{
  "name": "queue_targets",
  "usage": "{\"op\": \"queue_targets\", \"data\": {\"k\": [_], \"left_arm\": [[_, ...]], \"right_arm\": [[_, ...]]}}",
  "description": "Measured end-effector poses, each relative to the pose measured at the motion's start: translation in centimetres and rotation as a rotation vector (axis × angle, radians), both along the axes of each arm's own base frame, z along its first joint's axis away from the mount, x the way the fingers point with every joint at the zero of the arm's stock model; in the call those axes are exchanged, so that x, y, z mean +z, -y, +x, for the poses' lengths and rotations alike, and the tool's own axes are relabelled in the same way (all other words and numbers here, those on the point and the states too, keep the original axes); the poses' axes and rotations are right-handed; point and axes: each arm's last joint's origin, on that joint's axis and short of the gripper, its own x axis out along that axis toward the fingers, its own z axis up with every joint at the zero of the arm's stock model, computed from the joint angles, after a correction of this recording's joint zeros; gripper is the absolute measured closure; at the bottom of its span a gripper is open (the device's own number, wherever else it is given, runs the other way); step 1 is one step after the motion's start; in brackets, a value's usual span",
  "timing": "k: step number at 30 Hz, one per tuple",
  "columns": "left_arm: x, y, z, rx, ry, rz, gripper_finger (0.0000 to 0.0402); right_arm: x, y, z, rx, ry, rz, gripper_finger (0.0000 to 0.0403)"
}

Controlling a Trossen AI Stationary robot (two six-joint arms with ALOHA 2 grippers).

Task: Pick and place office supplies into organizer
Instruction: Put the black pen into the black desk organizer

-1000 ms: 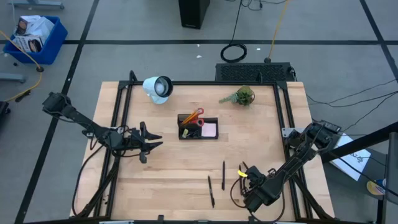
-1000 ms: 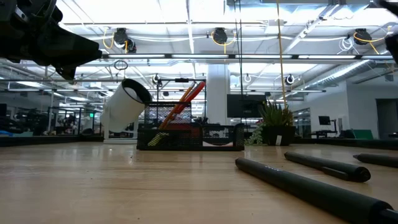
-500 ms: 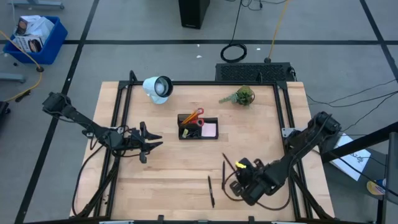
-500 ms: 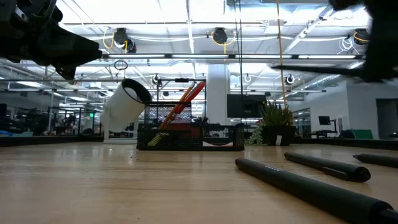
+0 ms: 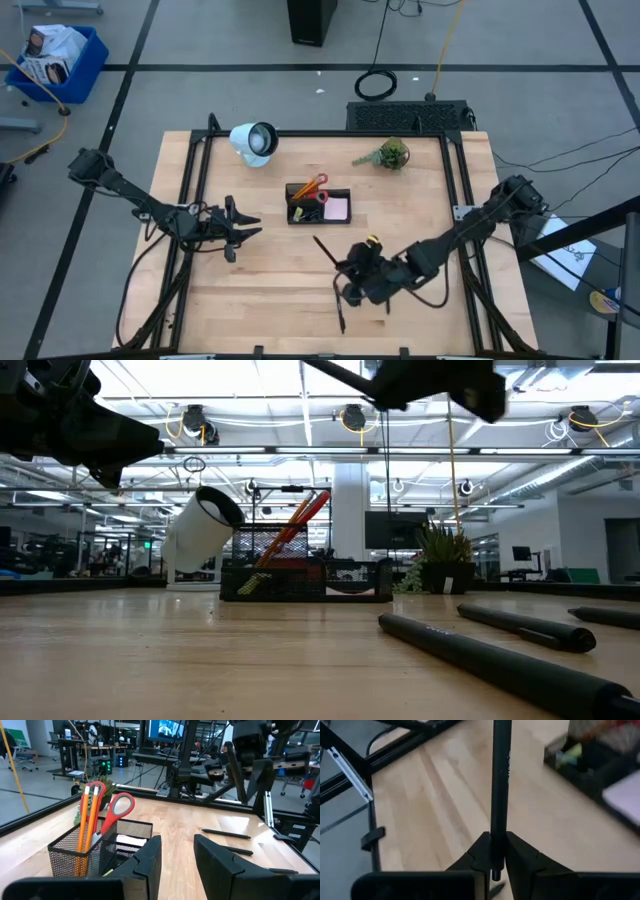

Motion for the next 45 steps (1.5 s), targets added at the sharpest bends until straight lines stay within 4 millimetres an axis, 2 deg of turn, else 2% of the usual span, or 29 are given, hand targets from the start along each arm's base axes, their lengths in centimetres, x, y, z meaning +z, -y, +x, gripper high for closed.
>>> {"op": "queue_targets", "data": {"k": [8,15,21,25,30,35,37,41,43,45], "left_arm": [[0.0,0.0,0.0,0.000,0.000,0.000,0.0284],[0.0,0.0,0.0,0.000,0.000,0.000,0.0284],[0.0,0.0,0.0,0.000,0.000,0.000,0.0284],[0.0,0.0,0.0,0.000,0.000,0.000,0.0284],[0.8,-0.3,0.0,0.040,0.076,-0.047,0.0284],[1.2,-0.2,0.0,0.007,0.124,-0.114,0.0284],[1.4,-0.5,0.0,0.072,0.147,-0.140,0.0284],[1.1,-0.6,0.1,0.066,0.132,-0.232,0.0284],[1.2,-0.5,0.2,0.021,0.134,-0.209,0.0284],[1.3,-0.3,0.2,-0.072,0.126,-0.079,0.0284]], "right_arm": [[0.3,2.2,1.6,0.007,0.029,-0.158,0.0365],[-0.8,2.5,1.8,0.064,-0.013,-0.235,0.0370],[-2.7,2.3,1.7,0.154,0.096,-0.183,0.0365],[-4.1,2.8,1.5,0.202,0.202,-0.054,0.0369],[-4.8,2.9,0.8,0.283,0.363,0.087,0.0368],[-5.7,2.9,0.0,0.281,0.393,0.152,0.0365],[-5.9,2.9,-0.2,0.287,0.384,0.159,0.0368],[-5.7,2.7,-0.2,0.288,0.404,0.175,0.0370],[-5.6,2.7,-0.2,0.285,0.420,0.189,0.0367],[-5.5,2.7,-0.1,0.288,0.426,0.213,0.0363]]}}
